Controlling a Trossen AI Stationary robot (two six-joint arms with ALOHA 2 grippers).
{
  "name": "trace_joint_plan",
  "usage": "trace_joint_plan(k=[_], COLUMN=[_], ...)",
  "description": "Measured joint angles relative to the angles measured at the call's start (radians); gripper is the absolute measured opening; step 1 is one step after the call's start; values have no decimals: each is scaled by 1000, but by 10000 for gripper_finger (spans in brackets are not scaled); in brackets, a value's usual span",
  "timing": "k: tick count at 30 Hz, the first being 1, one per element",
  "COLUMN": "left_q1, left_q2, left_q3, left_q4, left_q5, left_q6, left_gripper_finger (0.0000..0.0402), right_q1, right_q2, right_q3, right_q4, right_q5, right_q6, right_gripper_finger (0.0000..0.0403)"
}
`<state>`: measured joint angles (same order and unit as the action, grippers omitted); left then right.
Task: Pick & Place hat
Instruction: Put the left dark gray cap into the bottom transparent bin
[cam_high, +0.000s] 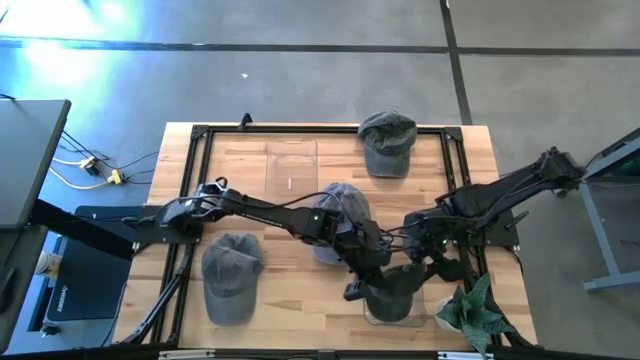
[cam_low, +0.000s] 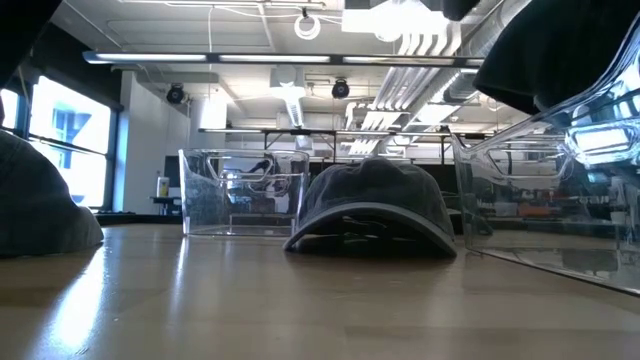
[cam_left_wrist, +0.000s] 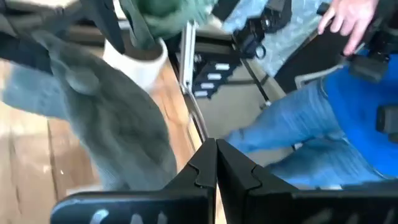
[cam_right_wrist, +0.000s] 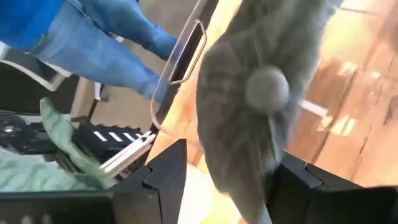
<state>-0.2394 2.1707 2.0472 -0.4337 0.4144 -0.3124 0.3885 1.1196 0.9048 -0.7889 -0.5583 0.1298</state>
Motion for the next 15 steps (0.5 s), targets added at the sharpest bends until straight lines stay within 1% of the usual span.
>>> trace_joint_plan(k=[3, 5, 8, 9, 10, 12, 15], left_q1=[-1, -1, 2, 2, 2, 6, 17], left_q2=[-25, -32, -40, -52, -65, -76, -108], left_q3=[-1, 1, 2, 0, 1, 3, -3], left_q4=[-87, -139, -205, -228, -245, -262, -311], left_q5=[-2, -4, -18, -33, -45, -76, -127], left_q6=[15, 22, 49, 61, 68, 74, 102], left_gripper_finger=[4, 4, 4, 4, 4, 4, 4], right_q1=[1, -1, -14, -19, -23, -29, -30], right_q2=[38, 48, 48, 46, 45, 37, 40], right_q3=[1, 1, 0, -2, -3, -3, -2], right_q4=[13, 26, 50, 67, 94, 131, 142], right_q5=[-17, -39, -81, -91, -96, -95, -90], right_q6=[5, 43, 153, 201, 255, 376, 534], right_gripper_finger=[138, 99, 26, 13, 11, 22, 24])
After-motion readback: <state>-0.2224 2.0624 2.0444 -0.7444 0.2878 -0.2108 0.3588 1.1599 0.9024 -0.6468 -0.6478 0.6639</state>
